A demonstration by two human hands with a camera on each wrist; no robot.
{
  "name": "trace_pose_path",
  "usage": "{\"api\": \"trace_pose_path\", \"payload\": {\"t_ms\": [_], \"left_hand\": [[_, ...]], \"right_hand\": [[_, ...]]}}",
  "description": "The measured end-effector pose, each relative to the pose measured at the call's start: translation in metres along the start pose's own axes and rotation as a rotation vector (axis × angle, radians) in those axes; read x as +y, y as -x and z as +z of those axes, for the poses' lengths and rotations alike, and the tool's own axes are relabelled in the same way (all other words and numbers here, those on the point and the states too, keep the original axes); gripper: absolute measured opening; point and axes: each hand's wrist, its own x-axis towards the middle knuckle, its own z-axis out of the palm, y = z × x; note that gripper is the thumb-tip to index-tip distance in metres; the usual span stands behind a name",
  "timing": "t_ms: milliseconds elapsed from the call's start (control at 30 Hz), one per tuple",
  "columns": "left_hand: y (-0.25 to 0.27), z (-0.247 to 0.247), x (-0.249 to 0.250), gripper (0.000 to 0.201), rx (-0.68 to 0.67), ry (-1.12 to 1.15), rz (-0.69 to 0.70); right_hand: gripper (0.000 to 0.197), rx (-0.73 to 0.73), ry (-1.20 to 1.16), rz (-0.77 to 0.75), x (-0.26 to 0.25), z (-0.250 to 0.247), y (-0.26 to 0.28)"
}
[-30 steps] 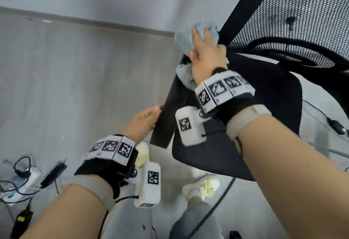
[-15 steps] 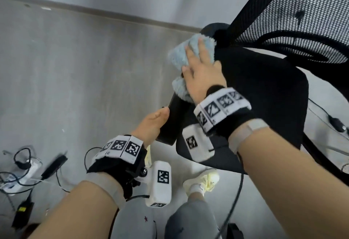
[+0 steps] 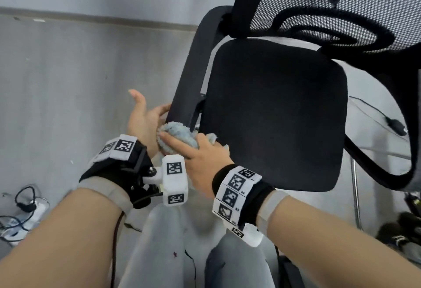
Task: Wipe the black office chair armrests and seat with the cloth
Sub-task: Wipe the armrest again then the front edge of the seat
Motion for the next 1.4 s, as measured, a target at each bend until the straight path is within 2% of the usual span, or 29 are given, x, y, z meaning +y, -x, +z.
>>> {"api": "trace_pose_path", "payload": {"t_ms": [67,167,267,300,367,467,533,600,667,733,800,833,933,1167,1300,1400], "left_hand": [[0.002,-0.003,0.003,0.103,0.018,-0.045,0.024],[0.006,-0.002,0.008,0.094,0.120,-0.090,0.086],[0.006,-0.002,0.014,0.076,0.300,-0.224,0.134],[0.006,-0.001,0.015,0.071,0.363,-0.300,0.144],[0.008,0.001,0.015,0.056,0.492,-0.433,0.204],[0.010,0.007,0.007,0.032,0.659,-0.628,0.367],[0.011,0.017,0.003,0.038,0.774,-0.701,0.467],[0.012,0.037,-0.002,0.045,0.807,-0.826,0.555],[0.014,0.067,-0.009,0.051,0.774,-0.917,0.614],[0.013,0.098,-0.023,0.053,0.680,-0.994,0.702],[0.007,0.127,-0.042,0.050,0.458,-0.990,0.764],[0.004,0.142,-0.053,0.048,0.336,-0.961,0.743],[-0.006,0.190,-0.093,0.042,0.106,-0.857,0.571],[-0.022,0.294,-0.190,0.034,-0.177,-0.744,0.223],[-0.032,0.340,-0.230,0.040,-0.325,-0.705,0.048],[-0.040,0.359,-0.249,0.045,-0.356,-0.605,-0.062]], "right_hand": [[0.060,-0.053,0.008,-0.050,0.001,0.001,0.000],[0.056,-0.180,0.101,-0.133,0.007,0.008,0.001],[0.071,-0.238,0.055,0.002,0.019,0.021,0.007],[0.072,-0.218,-0.013,0.085,0.025,0.024,0.010],[0.060,-0.136,-0.176,0.246,0.039,0.022,0.018],[0.049,0.027,-0.382,0.401,0.059,0.014,0.029],[0.048,0.121,-0.464,0.444,0.071,0.008,0.036],[0.047,0.197,-0.543,0.469,0.082,0.002,0.043],[0.047,0.268,-0.605,0.486,0.095,-0.003,0.054],[0.046,0.341,-0.633,0.519,0.111,-0.005,0.070],[0.046,0.414,-0.641,0.575,0.131,-0.005,0.091],[0.046,0.453,-0.646,0.606,0.144,-0.004,0.102],[0.046,0.579,-0.672,0.689,0.190,0.000,0.143],[0.045,0.749,-0.635,0.806,0.278,0.023,0.235],[0.046,0.731,-0.670,0.860,0.307,0.045,0.266],[0.045,0.712,-0.708,0.866,0.319,0.056,0.280]]}}
